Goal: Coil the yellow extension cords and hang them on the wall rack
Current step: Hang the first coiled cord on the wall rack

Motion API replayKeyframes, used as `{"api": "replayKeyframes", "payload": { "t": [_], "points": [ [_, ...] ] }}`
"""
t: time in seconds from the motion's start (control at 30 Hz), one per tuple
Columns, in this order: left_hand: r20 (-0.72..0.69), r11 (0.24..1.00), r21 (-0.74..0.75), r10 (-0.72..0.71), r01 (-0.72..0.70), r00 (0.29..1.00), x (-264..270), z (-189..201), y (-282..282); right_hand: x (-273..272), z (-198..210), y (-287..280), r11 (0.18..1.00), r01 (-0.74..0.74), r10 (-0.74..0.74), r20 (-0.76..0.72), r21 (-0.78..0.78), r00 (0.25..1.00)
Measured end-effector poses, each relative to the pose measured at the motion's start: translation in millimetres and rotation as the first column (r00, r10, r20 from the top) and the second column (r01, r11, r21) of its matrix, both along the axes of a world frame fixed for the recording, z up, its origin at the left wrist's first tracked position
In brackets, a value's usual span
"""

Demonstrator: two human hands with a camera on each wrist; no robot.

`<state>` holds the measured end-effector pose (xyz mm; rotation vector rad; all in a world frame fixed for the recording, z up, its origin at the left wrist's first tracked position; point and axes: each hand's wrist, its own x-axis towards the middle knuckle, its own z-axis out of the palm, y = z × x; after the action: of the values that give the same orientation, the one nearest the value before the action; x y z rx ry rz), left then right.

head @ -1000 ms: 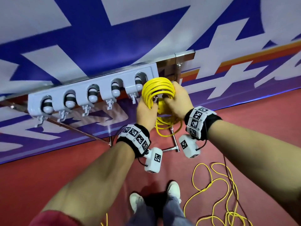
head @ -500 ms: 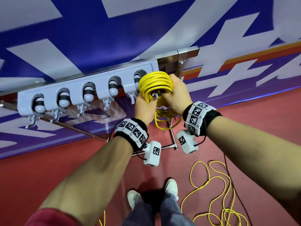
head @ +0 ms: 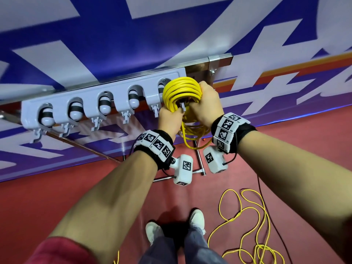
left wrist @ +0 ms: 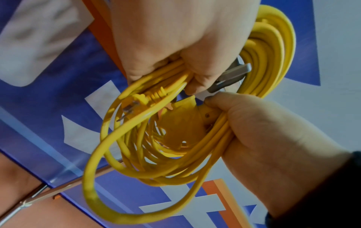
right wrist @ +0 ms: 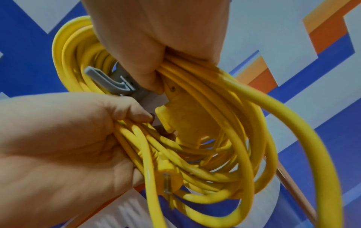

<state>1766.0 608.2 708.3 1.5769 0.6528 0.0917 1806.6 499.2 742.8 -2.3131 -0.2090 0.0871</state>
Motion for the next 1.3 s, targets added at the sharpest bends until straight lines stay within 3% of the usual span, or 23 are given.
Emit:
{"api": "replayKeyframes", "payload": {
  "t": [0.33, 0.47, 0.77, 0.9, 1.1, 1.17, 1.23, 1.3],
  "points": [
    [-0.206, 0.999, 0.033, 0.006, 0.001, 0.979, -1.4, 8.2, 1.6, 5.7, 5.3, 4.6, 0.996, 0.054, -0.055, -0.013, -0.066, 0.998],
    [-0.315, 0.995, 0.056, -0.064, 0.086, 0.947, -12.1, 15.2, 4.4, 5.4, 8.5, 4.4, 0.993, 0.059, -0.062, -0.028, -0.099, 0.998],
    [-0.388, 0.941, 0.186, -0.194, 0.282, 0.901, -47.5, 48.3, 7.0, 4.2, 16.5, 4.4, 0.985, 0.067, -0.08, -0.073, -0.159, 0.994],
    [-0.487, 0.893, 0.165, -0.296, 0.419, 0.822, -50.0, 69.1, 14.5, 5.0, 17.7, 3.7, 0.981, 0.054, -0.072, -0.091, -0.187, 0.993],
    [-0.662, 0.75, 0.203, -0.368, 0.63, 0.653, -61.6, 95.3, 24.4, 5.5, 19.1, 1.9, 0.976, 0.055, -0.08, -0.111, -0.21, 0.991],
    [-0.655, 0.732, 0.259, -0.346, 0.63, 0.672, -61.6, 101.8, 28.3, 5.5, 20.2, 1.1, 0.975, 0.052, -0.079, -0.119, -0.217, 0.99],
    [-0.608, 0.734, 0.329, -0.316, 0.594, 0.728, -60.5, 112.8, 31.6, 5.8, 20.7, 0.9, 0.974, 0.046, -0.076, -0.129, -0.221, 0.989],
    [-0.543, 0.683, 0.474, -0.27, 0.556, 0.795, -56.1, 122.4, 34.8, 6.1, 20.7, 0.4, 0.973, 0.039, -0.07, -0.13, -0.228, 0.989]
  ]
}}
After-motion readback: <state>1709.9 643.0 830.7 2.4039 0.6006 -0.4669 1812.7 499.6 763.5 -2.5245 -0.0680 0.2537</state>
